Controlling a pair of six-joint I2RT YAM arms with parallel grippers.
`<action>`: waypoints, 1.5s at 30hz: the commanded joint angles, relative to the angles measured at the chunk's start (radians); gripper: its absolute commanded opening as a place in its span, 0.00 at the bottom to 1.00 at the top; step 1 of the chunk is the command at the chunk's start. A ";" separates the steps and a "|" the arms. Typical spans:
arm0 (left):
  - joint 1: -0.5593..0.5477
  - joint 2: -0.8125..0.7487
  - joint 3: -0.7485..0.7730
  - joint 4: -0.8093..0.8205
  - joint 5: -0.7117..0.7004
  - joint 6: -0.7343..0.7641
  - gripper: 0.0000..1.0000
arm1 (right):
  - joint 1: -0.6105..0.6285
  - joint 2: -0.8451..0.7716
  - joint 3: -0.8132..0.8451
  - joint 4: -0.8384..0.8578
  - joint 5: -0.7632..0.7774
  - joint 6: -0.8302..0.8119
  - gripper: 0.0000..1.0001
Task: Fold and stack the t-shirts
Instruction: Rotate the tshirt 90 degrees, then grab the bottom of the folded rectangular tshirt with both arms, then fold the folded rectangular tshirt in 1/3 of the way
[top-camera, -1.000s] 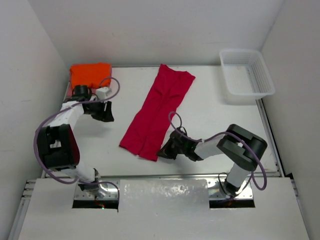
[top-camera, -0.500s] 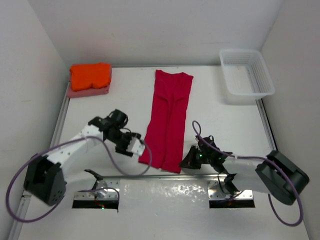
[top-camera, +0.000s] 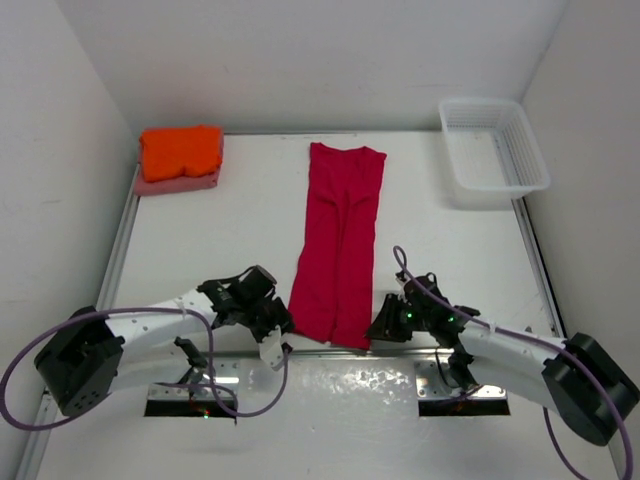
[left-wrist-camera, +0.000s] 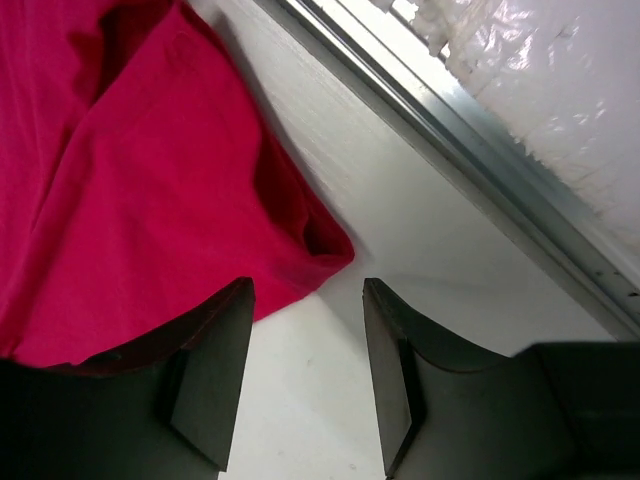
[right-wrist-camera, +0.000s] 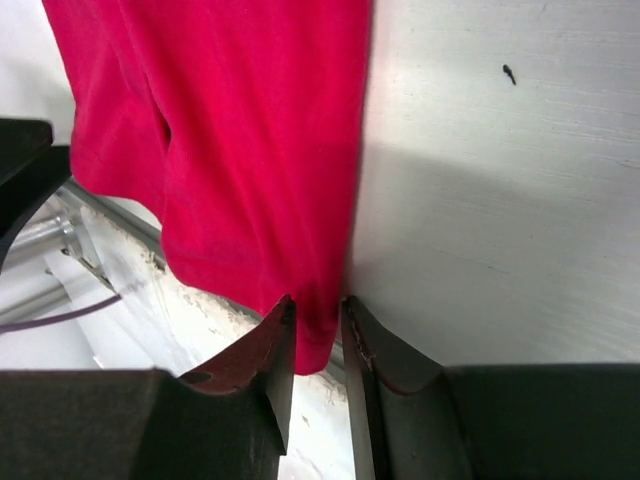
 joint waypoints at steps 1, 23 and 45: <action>-0.009 0.022 -0.020 0.180 -0.004 0.048 0.46 | -0.004 0.031 0.002 -0.213 0.076 -0.102 0.29; -0.210 0.040 -0.017 0.257 0.084 -0.296 0.00 | 0.019 0.172 0.062 -0.187 -0.022 -0.148 0.01; 0.299 0.330 0.612 0.120 0.162 -0.959 0.00 | -0.364 0.452 0.800 -0.416 -0.010 -0.401 0.00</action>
